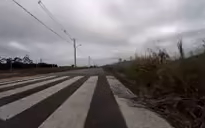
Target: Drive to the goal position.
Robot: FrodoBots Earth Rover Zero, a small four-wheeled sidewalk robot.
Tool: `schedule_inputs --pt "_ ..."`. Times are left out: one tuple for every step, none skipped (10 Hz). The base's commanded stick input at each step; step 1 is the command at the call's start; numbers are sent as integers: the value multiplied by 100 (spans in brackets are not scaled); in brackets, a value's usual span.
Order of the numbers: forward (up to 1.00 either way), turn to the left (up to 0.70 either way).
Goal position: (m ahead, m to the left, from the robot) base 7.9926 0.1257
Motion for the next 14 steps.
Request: schedule_inputs --pt "70 0" --pt "70 0" --pt "70 0" --pt "70 0" --pt "70 0" --pt "70 0" --pt "70 0" --pt "70 0" --pt "70 0" --pt "70 0" --pt "70 0" --pt "70 0" --pt "70 0" --pt "70 0"
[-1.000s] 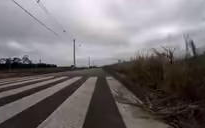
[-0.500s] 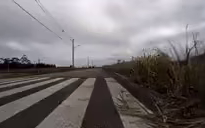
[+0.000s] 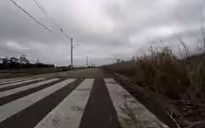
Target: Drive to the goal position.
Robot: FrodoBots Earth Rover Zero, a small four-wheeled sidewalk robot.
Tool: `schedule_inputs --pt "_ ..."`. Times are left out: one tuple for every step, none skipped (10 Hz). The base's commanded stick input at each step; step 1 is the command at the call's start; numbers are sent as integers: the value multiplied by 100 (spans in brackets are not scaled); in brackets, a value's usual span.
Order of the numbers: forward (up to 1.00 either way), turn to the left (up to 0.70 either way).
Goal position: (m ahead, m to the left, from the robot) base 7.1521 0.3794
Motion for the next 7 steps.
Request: schedule_inputs --pt "70 0" --pt "70 0" --pt "70 0" --pt "70 0" --pt "70 0" --pt "70 0" --pt "70 0"
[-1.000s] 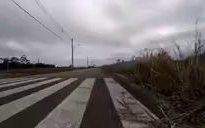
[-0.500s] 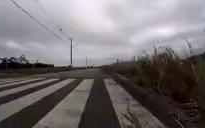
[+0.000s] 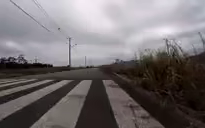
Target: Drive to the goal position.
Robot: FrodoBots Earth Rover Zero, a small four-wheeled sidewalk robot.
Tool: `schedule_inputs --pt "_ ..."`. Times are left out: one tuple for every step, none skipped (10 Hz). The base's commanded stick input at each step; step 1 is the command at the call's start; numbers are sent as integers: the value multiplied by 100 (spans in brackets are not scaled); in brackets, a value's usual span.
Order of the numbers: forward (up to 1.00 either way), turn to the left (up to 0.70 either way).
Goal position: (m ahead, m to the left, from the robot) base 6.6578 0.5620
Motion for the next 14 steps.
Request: schedule_inputs --pt "70 0" --pt "70 0" --pt "70 0" --pt "70 0" --pt "70 0" --pt "70 0" --pt "70 0" --pt "70 0" --pt "70 0" --pt "70 0" --pt "70 0" --pt "70 0" --pt "70 0" --pt "70 0"
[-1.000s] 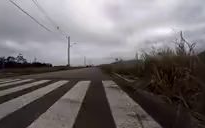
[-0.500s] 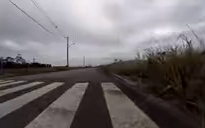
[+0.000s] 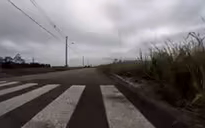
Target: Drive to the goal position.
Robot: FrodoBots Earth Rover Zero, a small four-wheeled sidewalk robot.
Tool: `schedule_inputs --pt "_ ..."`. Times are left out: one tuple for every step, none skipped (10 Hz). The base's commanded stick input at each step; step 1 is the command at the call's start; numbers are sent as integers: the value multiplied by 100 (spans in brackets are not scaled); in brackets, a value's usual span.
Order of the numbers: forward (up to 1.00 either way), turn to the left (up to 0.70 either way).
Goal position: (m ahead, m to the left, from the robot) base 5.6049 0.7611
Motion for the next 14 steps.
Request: schedule_inputs --pt "70 0" --pt "70 0" --pt "70 0" --pt "70 0" --pt "70 0" --pt "70 5" --pt "70 14" --pt "70 14" --pt "70 14" --pt "70 14" --pt "70 14" --pt "70 14" --pt "70 0" --pt "70 0"
